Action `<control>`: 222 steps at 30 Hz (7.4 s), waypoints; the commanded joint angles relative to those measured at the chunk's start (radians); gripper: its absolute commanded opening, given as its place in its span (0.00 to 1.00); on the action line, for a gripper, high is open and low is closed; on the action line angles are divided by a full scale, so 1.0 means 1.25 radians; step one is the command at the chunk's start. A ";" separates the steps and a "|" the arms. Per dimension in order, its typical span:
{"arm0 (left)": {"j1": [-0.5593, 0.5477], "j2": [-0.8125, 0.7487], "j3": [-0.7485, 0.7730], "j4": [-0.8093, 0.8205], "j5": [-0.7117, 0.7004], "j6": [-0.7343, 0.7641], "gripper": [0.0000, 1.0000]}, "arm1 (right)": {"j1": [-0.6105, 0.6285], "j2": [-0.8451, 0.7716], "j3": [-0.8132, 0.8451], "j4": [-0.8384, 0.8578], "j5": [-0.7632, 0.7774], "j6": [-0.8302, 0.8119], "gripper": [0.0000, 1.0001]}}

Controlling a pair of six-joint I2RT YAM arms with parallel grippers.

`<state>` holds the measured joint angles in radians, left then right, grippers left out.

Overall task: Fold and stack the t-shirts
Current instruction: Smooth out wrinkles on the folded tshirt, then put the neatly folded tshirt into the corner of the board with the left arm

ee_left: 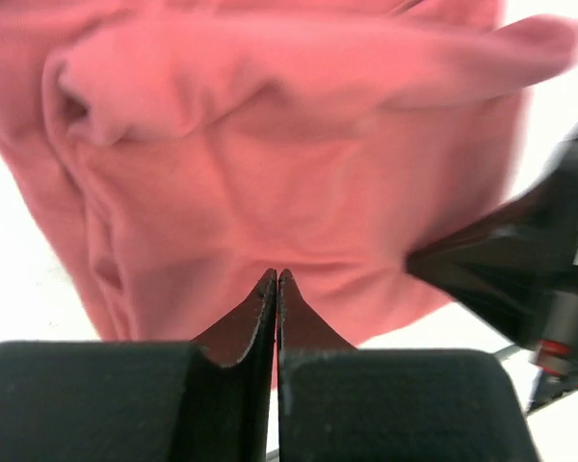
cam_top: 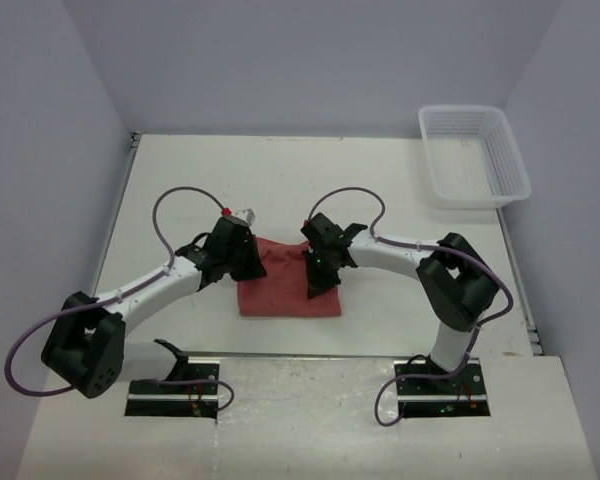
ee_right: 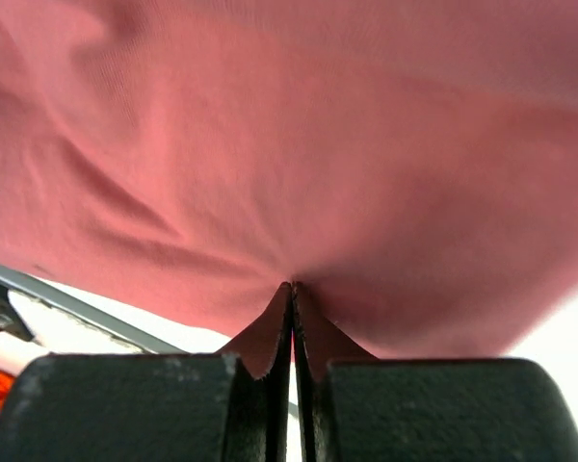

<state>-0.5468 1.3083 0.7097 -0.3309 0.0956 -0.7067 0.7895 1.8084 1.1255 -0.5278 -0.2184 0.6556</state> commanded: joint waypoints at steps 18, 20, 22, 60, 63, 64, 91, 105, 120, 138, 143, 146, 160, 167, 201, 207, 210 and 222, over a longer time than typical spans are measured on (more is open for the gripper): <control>-0.025 0.209 0.187 0.184 0.195 0.032 0.00 | 0.007 -0.174 0.092 -0.158 0.123 -0.002 0.00; -0.026 0.227 0.191 0.212 0.205 0.030 0.00 | 0.007 -0.170 0.068 -0.146 0.116 0.004 0.00; -0.029 0.249 0.193 0.234 0.212 0.030 0.00 | 0.007 -0.156 0.050 -0.129 0.105 0.008 0.00; 0.082 0.183 0.242 0.119 0.097 0.108 0.00 | 0.007 -0.006 0.026 -0.038 0.061 0.012 0.00; 0.082 0.145 0.238 0.048 0.049 0.116 0.00 | 0.007 0.000 0.020 -0.032 0.056 0.014 0.00; 0.082 0.136 0.236 0.038 0.021 0.123 0.00 | 0.007 0.004 0.016 -0.022 0.048 0.015 0.00; 0.089 0.281 0.245 0.005 -0.063 0.148 0.00 | 0.005 0.036 0.002 -0.004 0.027 0.018 0.00; 0.187 0.401 0.245 0.007 -0.181 0.158 0.00 | 0.005 0.065 -0.005 0.001 0.019 0.025 0.00; 0.165 0.122 0.265 -0.050 -0.146 0.162 0.00 | 0.005 -0.007 0.167 -0.124 0.111 -0.021 0.00; 0.030 0.073 0.133 -0.133 -0.133 0.018 0.00 | -0.139 0.115 0.409 -0.248 0.084 -0.095 0.00; 0.023 0.047 0.123 -0.148 -0.140 0.007 0.00 | -0.147 0.172 0.430 -0.249 0.061 -0.095 0.00; 0.019 0.036 0.130 -0.165 -0.144 0.002 0.00 | -0.149 0.202 0.426 -0.245 0.058 -0.084 0.00; 0.018 0.066 -0.010 -0.197 -0.122 -0.138 0.00 | -0.182 0.295 0.507 -0.304 0.043 -0.059 0.00; 0.015 0.092 -0.078 -0.171 -0.102 -0.164 0.00 | -0.211 0.346 0.549 -0.335 -0.006 -0.070 0.00; 0.037 -0.014 0.248 -0.347 -0.242 -0.039 0.46 | -0.200 -0.018 0.416 -0.284 -0.066 -0.177 0.34; 0.189 -0.073 0.153 -0.264 -0.030 0.027 0.68 | -0.197 -0.167 0.274 -0.249 -0.062 -0.176 0.36; 0.214 -0.043 0.128 -0.247 0.006 0.050 0.68 | -0.197 -0.230 0.223 -0.233 -0.068 -0.170 0.36; 0.215 0.017 0.061 -0.215 -0.013 0.073 0.64 | -0.198 -0.264 0.054 -0.142 -0.105 -0.177 0.36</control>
<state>-0.2836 1.3273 0.7906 -0.6212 0.1059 -0.6479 0.5419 1.4910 1.2163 -0.7769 -0.2981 0.4442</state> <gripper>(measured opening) 0.643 0.364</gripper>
